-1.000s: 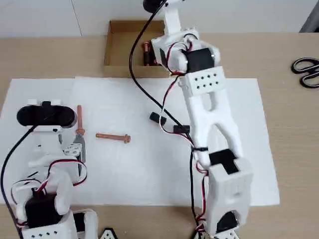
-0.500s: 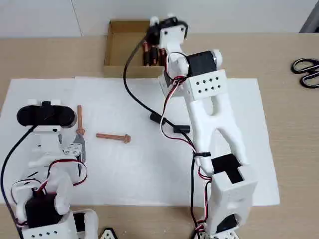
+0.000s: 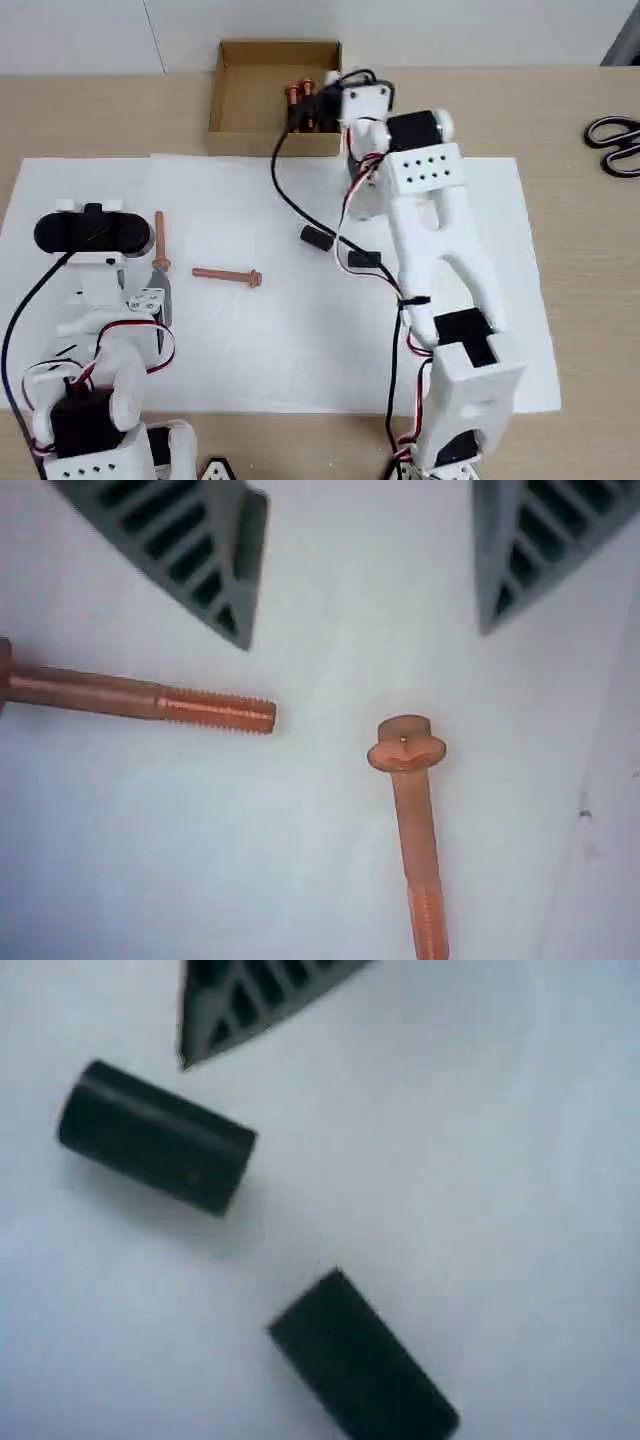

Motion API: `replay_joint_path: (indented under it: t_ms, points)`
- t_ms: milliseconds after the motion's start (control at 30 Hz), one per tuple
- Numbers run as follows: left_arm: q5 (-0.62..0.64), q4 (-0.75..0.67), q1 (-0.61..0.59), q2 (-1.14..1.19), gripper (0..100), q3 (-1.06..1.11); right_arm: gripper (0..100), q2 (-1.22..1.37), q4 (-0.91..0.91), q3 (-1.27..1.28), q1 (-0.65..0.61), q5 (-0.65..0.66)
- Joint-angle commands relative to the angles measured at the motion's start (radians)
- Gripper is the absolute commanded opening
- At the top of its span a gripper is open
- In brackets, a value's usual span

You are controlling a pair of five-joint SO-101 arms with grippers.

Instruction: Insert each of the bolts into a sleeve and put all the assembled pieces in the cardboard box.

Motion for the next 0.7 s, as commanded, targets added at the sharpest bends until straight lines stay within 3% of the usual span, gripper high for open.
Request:
replay_joint_path:
  t_ms: [0,400,667]
  points:
    - [-0.008,-0.017,0.006,-0.003,14,-0.004,16.6,-0.059,0.010,0.086,-0.010,0.146]
    - [-0.008,-0.017,0.000,-0.003,14,-0.002,16.8,-0.053,0.005,0.180,-0.051,0.334]
    - [-0.008,-0.017,0.000,-0.003,14,-0.002,16.9,-0.051,0.004,0.178,-0.073,0.560]
